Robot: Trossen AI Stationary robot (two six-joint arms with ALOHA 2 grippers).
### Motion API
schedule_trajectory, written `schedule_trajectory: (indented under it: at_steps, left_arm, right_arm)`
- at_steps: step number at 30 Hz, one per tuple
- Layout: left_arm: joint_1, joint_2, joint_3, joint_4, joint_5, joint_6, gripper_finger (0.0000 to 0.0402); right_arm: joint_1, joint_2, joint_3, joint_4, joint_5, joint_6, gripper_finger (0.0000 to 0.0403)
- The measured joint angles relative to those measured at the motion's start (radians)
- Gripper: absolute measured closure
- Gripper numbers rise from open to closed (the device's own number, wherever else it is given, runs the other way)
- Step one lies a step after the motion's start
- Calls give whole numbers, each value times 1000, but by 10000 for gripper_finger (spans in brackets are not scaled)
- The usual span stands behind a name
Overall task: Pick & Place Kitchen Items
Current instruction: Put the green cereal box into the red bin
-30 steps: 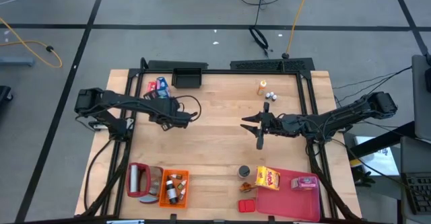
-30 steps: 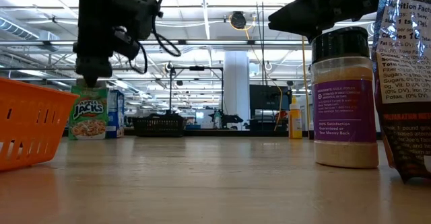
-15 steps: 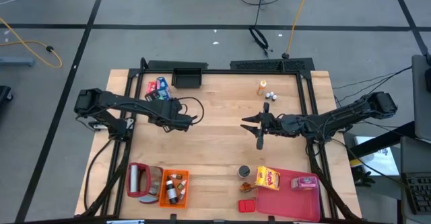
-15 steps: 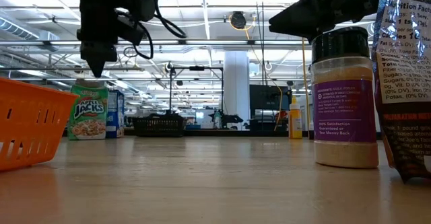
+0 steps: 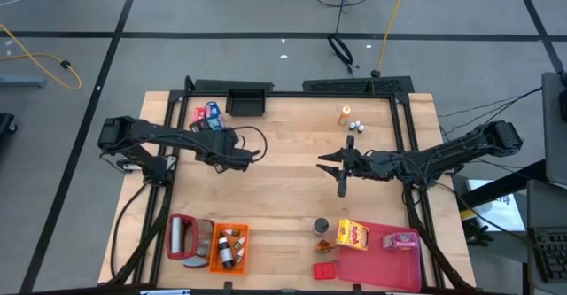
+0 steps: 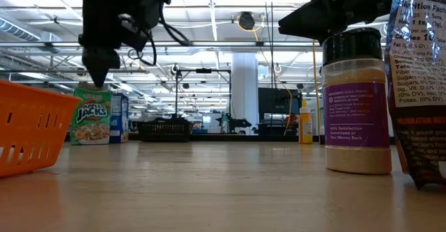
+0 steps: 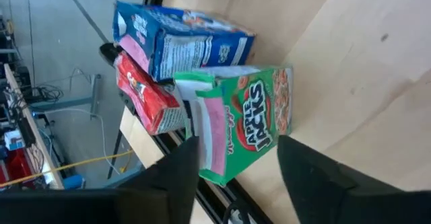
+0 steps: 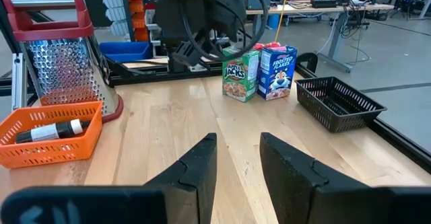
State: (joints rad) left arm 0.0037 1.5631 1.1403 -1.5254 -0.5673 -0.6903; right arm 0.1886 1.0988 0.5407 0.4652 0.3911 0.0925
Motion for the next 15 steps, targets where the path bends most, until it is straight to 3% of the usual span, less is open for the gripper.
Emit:
schedule_trajectory:
  at_steps: [6,15]
  left_arm:
    - [24,0,-65,13,9,-1,158]
    - [59,0,-143,92,-19,0,151]
  right_arm:
    - [0,0,0,0,0,0,298]
    - [0,0,0,0,0,0,298]
